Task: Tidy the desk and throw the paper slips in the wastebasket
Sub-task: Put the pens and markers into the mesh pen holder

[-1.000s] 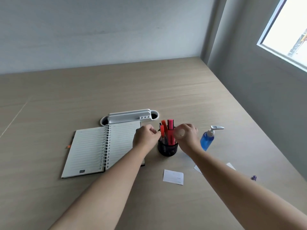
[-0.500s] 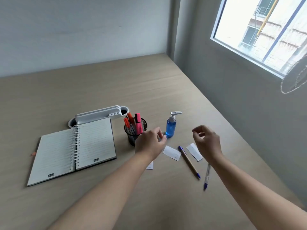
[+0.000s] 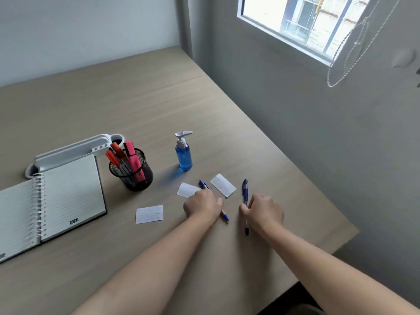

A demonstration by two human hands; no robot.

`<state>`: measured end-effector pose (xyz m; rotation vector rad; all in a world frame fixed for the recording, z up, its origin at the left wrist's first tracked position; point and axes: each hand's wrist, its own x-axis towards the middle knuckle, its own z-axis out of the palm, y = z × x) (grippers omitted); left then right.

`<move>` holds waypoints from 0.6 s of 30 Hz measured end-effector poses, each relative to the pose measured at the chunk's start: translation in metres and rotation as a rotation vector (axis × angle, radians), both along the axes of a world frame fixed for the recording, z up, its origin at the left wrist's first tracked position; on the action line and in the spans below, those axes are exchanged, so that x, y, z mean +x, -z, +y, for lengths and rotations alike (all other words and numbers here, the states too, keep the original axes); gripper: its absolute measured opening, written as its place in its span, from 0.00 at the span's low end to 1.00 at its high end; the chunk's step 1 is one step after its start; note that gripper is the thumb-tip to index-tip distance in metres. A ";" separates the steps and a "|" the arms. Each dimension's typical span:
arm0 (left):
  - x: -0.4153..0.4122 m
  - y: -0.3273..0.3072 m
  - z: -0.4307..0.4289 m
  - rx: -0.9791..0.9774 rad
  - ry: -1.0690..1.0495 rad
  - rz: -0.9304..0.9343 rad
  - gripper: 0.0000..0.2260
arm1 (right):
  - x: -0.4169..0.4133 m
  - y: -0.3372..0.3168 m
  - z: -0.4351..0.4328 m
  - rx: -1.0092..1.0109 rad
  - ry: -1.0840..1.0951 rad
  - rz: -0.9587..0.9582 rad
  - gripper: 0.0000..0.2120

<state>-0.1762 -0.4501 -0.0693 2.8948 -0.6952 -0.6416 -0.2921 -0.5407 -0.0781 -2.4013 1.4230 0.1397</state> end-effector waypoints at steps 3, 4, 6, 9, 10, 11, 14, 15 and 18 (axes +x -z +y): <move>-0.003 0.000 0.002 -0.004 -0.038 0.044 0.13 | -0.005 -0.001 -0.004 0.033 0.057 0.010 0.13; -0.004 -0.001 0.003 -0.014 -0.049 0.067 0.13 | -0.008 -0.002 -0.005 0.048 0.077 0.003 0.13; -0.004 -0.006 0.006 -0.086 -0.073 0.133 0.12 | -0.013 -0.006 -0.006 0.108 0.136 -0.079 0.11; -0.002 -0.017 0.017 -0.390 -0.129 0.321 0.09 | -0.014 -0.019 -0.006 0.262 0.221 -0.392 0.12; 0.000 -0.023 0.024 -0.511 -0.150 0.381 0.09 | -0.012 -0.024 -0.003 0.301 0.213 -0.514 0.12; 0.003 -0.029 0.031 -0.603 -0.163 0.406 0.09 | -0.009 -0.031 0.001 0.326 0.187 -0.622 0.13; 0.023 -0.048 0.057 -0.792 -0.191 0.338 0.08 | 0.015 -0.055 0.018 0.366 0.048 -0.811 0.13; 0.032 -0.056 0.066 -0.868 -0.225 0.312 0.08 | 0.027 -0.064 0.025 0.373 -0.011 -0.846 0.13; 0.064 -0.076 0.095 -1.024 -0.320 0.234 0.07 | 0.069 -0.083 0.048 0.394 -0.148 -0.922 0.12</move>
